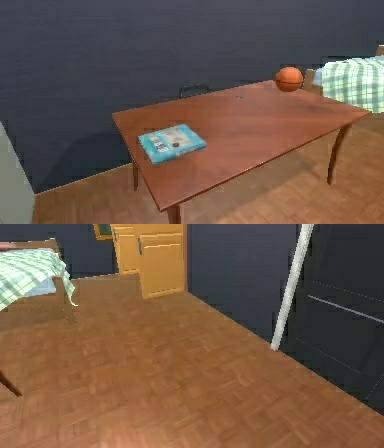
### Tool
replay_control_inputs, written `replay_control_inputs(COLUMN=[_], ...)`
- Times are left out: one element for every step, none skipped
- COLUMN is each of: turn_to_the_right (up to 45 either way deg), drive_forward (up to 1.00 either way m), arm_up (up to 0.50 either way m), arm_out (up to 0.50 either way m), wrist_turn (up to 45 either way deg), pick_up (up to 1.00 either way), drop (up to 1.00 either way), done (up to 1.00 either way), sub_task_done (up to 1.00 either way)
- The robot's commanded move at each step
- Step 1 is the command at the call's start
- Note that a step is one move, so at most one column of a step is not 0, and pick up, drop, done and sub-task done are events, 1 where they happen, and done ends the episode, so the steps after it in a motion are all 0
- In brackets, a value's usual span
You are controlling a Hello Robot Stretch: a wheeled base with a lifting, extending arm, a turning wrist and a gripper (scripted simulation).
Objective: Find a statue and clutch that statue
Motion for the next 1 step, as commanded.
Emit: replay_control_inputs(turn_to_the_right=[-45.0], drive_forward=[0.0], arm_up=[0.0], arm_out=[0.0], wrist_turn=[0.0], pick_up=[0.0], drop=[0.0], done=[0.0], sub_task_done=[0.0])
